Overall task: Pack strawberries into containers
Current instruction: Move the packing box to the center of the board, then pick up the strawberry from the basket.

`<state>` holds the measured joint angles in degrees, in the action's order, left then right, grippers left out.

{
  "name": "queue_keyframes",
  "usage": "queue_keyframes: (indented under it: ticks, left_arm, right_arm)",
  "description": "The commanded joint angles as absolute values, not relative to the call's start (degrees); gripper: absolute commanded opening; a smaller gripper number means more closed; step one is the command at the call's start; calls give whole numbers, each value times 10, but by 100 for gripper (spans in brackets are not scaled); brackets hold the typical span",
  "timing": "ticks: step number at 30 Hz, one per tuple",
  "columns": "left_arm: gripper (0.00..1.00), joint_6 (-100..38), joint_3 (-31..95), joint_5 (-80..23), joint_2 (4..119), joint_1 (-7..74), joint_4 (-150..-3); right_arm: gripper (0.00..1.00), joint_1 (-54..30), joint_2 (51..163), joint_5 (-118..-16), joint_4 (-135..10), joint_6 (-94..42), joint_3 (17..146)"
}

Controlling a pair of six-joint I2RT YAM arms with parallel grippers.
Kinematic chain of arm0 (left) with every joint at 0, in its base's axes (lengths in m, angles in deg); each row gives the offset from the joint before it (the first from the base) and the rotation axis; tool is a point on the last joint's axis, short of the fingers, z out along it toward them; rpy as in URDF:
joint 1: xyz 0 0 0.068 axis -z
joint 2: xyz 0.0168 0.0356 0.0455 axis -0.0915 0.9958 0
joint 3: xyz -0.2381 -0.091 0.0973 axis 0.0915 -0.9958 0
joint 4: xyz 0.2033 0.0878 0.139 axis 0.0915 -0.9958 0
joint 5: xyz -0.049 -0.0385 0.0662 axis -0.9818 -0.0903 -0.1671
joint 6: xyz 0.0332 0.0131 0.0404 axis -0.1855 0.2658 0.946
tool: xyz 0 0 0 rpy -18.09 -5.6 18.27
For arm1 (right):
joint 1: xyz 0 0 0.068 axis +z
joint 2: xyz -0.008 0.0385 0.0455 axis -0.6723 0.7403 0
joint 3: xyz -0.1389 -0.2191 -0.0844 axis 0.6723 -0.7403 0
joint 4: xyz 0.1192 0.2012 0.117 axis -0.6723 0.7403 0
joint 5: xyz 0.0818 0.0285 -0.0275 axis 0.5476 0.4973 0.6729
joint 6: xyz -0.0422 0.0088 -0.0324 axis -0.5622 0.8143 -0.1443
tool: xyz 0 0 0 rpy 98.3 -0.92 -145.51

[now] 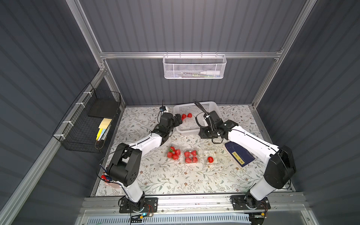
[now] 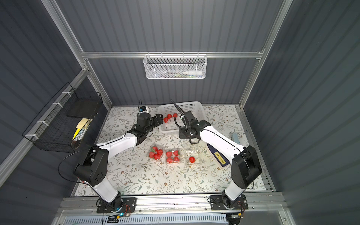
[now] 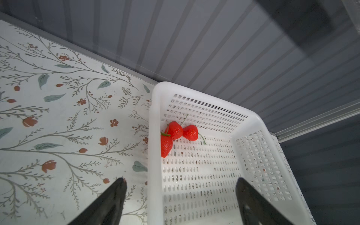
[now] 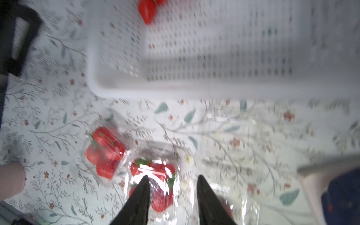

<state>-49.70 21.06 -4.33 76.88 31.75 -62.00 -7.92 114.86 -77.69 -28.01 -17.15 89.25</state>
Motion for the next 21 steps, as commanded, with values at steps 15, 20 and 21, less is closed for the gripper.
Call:
queue_keyframes:
  ticks: [15, 20, 21]
  left_arm:
    - [89, -474, 278, -51, 873, 314, -621]
    - [89, -466, 280, -60, 889, 313, -618]
    - [89, -466, 281, -64, 893, 314, -616]
  right_arm:
    - [58, -168, 1564, -761, -353, -264, 1311]
    - [59, -168, 1638, -795, -401, -290, 1363]
    - [60, -168, 1653, -804, -404, -295, 1377]
